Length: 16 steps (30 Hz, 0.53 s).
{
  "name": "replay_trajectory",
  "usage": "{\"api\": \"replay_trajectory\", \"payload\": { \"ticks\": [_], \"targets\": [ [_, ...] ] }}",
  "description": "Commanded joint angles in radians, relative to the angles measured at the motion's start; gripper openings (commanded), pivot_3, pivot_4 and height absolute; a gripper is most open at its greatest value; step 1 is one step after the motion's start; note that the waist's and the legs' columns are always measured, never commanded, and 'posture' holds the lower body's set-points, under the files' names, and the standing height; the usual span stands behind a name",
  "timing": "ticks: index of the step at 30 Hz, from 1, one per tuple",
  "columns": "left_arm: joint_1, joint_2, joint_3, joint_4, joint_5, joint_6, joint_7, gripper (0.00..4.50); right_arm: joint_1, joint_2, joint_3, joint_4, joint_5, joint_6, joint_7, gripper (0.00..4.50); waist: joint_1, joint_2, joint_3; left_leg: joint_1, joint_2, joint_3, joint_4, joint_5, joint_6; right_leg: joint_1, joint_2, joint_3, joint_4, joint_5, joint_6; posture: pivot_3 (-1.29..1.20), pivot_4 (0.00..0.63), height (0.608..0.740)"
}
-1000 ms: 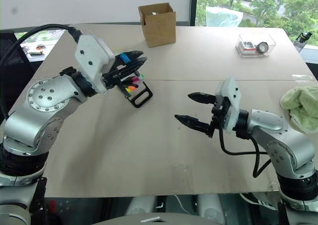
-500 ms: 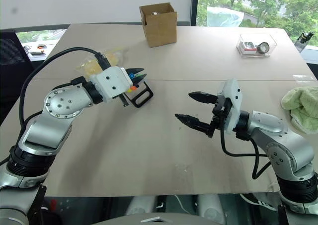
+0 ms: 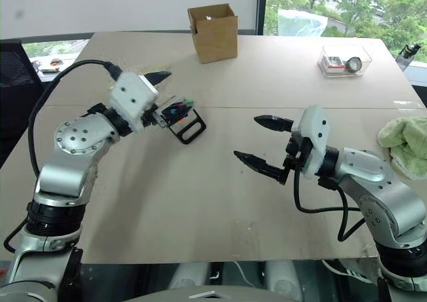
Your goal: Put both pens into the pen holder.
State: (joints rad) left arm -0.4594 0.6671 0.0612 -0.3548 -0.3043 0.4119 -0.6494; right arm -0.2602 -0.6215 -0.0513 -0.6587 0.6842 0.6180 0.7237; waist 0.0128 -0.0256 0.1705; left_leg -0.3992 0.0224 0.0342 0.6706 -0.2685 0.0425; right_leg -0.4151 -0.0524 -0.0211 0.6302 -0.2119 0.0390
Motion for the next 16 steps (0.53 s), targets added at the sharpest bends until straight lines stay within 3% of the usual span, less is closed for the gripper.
{"api": "replay_trajectory", "payload": {
  "ticks": [1,6,10,16],
  "targets": [
    [0.059,0.006,0.134,-0.159,-0.306,0.21,-0.048,3.94,0.038,-0.033,-0.046,-0.059,0.0,-0.013,-0.012,4.5,-0.002,0.0,0.0,0.001,0.0,0.0,0.0,0.0,0.0,0.0,0.0,0.0,0.001,0.0,0.0,0.0,0.15,0.74],
    [0.25,0.082,0.221,-0.279,-0.504,0.394,-0.063,3.94,0.202,-0.119,-0.175,-0.073,0.015,0.034,-0.019,4.5,0.001,0.0,0.0,0.002,0.0,-0.001,0.0,0.0,0.0,0.0,-0.001,0.0,0.004,0.0,0.0,0.0,0.15,0.74],
    [0.449,0.086,0.272,-0.306,-0.491,0.396,-0.045,3.94,0.415,-0.168,-0.313,-0.052,-0.025,0.021,0.01,4.5,0.003,0.0,0.0,0.003,0.0,-0.002,0.0,0.0,0.0,0.001,-0.001,-0.001,0.003,-0.001,-0.001,0.0,0.15,0.74],
    [0.643,0.083,0.366,-0.309,-0.462,0.361,-0.033,3.94,0.549,-0.166,-0.417,-0.064,-0.037,0.029,-0.012,4.5,-0.001,0.0,-0.001,0.008,0.0,0.001,0.001,0.0,0.0,0.003,0.0,0.003,0.006,-0.005,-0.001,0.0,0.15,0.74]
  ]
}}
